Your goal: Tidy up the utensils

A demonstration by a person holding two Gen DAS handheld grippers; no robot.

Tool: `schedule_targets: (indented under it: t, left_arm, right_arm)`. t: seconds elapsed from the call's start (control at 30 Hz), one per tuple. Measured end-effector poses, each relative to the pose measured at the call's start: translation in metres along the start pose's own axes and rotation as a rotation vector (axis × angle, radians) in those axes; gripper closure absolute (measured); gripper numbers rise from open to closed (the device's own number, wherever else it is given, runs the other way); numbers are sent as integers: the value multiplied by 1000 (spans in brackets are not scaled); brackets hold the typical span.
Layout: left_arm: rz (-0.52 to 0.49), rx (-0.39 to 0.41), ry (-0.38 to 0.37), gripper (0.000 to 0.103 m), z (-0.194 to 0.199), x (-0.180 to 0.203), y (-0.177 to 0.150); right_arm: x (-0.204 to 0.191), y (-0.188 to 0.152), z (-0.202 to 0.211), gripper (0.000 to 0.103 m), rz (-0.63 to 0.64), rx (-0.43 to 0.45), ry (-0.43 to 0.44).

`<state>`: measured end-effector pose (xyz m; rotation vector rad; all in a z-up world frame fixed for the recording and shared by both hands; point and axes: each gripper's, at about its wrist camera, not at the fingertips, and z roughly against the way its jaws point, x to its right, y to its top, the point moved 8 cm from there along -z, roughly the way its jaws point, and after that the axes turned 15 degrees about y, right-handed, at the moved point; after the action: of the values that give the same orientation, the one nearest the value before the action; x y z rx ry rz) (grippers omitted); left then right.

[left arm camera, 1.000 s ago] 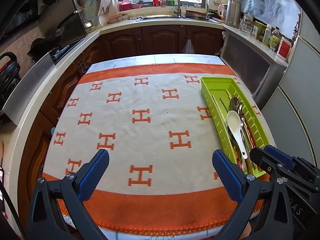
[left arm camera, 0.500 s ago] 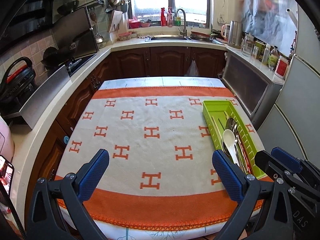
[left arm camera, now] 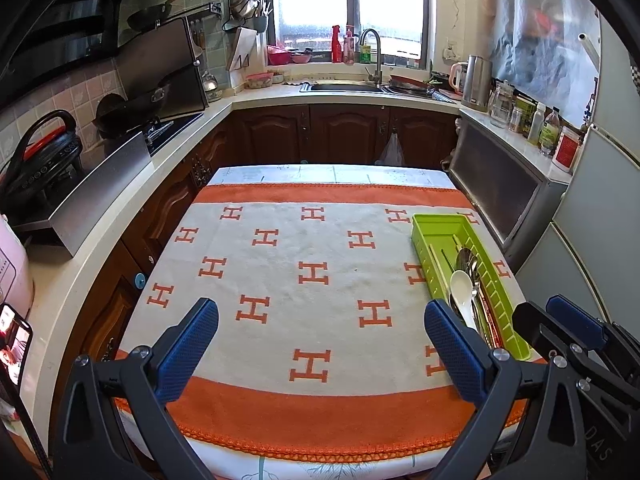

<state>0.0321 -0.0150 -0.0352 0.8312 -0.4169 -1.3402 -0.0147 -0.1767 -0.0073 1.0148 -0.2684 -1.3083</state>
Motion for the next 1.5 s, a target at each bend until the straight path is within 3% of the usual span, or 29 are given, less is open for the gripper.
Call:
schedule_targets:
  t: [1.5]
  left_arm:
    - [-22,-54,15,1,-23,6,-13]
  right_arm:
    - [22,-17,-34,54,-43,-53,-24]
